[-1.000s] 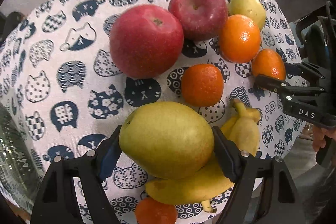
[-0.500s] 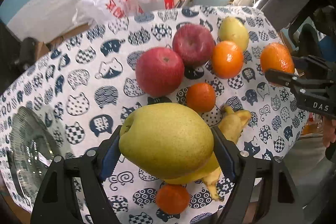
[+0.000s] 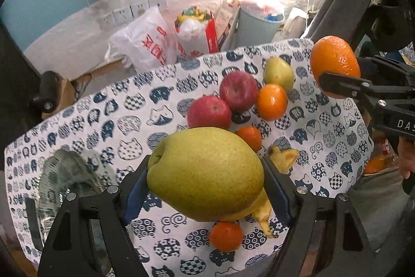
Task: Organize fruits
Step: 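Carry the pear with the left tool and the orange with the right tool to the glass plate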
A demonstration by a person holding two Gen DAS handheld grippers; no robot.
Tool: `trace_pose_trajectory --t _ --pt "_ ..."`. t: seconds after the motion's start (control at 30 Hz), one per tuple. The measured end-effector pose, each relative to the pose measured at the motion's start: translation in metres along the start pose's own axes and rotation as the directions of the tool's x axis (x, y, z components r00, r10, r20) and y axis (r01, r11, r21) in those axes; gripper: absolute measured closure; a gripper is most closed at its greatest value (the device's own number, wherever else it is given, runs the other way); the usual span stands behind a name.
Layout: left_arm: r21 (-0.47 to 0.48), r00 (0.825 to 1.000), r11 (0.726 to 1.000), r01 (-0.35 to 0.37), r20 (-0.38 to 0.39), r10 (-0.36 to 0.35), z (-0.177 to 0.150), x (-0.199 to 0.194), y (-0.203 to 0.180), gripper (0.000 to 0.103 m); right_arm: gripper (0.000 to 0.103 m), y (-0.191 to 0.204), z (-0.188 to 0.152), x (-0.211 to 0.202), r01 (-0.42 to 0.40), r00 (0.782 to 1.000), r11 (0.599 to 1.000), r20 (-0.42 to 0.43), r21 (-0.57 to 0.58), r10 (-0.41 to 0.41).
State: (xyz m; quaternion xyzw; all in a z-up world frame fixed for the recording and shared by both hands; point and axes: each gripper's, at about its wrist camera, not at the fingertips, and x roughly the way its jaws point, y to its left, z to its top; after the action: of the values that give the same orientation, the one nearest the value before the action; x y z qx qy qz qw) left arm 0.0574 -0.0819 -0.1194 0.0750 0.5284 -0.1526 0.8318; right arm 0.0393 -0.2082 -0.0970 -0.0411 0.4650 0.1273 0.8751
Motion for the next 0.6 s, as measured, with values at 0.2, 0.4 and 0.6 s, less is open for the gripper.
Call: trace_pose_trajectory --t 0.2,0.4,0.6 --pt "-0.004 0.999 1.000 -0.008 0.053 0.008 -0.001 -0.022 0.007 0.021 0.039 0.016 0.008 -0.009 -0.020 0.999 0.999 0.033 -0.026 0.021" --pt "-0.020 0.997 1.000 -0.010 0.082 0.012 -0.004 -0.035 0.017 0.021 0.039 0.034 0.016 -0.012 -0.040 0.998 0.998 0.045 -0.056 0.042" --pt "-0.050 0.996 0.999 -0.018 0.089 0.023 -0.012 -0.040 0.033 0.021 0.039 0.051 0.022 -0.007 -0.055 0.997 0.995 0.041 -0.084 0.058"
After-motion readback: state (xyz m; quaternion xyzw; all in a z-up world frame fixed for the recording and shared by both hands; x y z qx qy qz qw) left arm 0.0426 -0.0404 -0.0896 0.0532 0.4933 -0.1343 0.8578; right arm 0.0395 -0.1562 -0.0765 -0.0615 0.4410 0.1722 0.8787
